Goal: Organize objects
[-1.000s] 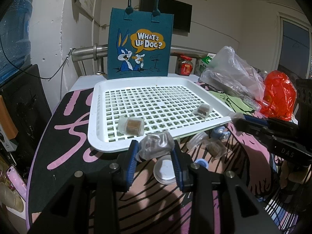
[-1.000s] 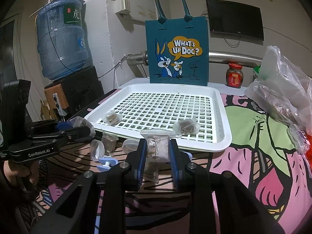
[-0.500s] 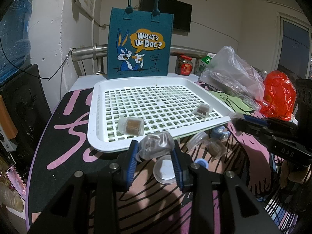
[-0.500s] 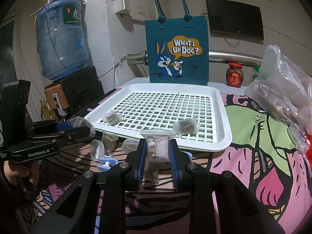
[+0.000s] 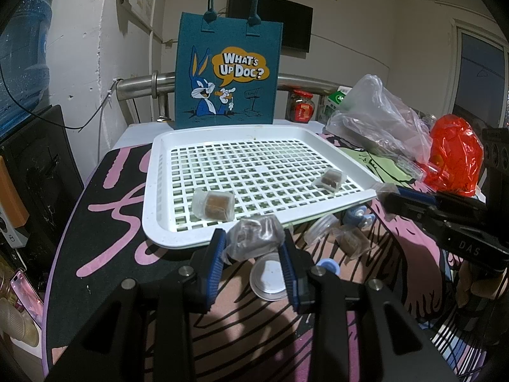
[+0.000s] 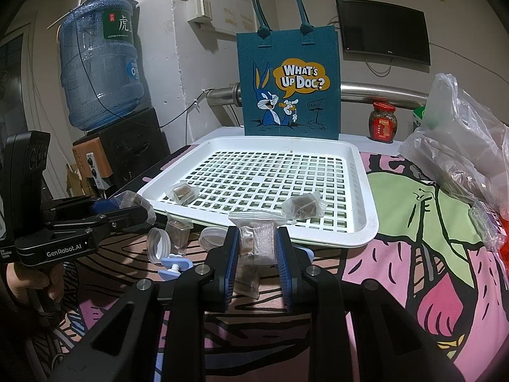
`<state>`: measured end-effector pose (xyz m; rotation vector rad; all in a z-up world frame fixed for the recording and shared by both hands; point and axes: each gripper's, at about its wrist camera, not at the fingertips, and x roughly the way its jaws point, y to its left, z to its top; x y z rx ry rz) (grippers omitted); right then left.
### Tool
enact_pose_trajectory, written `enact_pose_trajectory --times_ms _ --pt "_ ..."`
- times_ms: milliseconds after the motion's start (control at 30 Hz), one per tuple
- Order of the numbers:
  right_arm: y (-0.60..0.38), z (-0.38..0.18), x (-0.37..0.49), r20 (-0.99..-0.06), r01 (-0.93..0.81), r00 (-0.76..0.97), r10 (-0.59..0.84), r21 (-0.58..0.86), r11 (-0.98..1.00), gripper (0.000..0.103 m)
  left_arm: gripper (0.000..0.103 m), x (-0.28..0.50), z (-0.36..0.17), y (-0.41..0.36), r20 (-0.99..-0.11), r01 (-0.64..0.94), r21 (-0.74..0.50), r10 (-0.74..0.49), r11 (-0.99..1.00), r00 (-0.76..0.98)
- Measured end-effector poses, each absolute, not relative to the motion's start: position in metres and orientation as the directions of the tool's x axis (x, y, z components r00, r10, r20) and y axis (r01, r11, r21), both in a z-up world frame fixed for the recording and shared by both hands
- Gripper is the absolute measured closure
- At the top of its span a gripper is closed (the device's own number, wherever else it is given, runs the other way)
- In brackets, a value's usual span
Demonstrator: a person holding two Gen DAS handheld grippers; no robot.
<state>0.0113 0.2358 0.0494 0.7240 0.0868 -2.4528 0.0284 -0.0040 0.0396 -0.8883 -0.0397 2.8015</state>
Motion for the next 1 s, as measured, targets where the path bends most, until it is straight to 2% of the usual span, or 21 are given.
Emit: enact_pose_trajectory --times_ms 600,733,1000 --pt "0.236 0.049 0.01 -0.522 0.544 -0.683 -0.511 0.103 -0.832 0.081 0.07 0.028 0.037 -0.004 -0.573 -0.183 -0.103 0.209 -0.978 -0.792" --pt "0.239 0.046 0.005 -0.536 0.531 -0.667 -0.517 0.145 -0.835 0.081 0.07 0.024 0.036 -0.012 -0.583 -0.183 -0.167 0.247 -0.969 -0.774" --pt "0.258 0.074 -0.018 -0.52 0.491 -0.678 -0.52 0.207 -0.846 0.081 0.07 0.007 0.062 -0.029 -0.572 -0.16 -0.161 0.224 -0.974 -0.789"
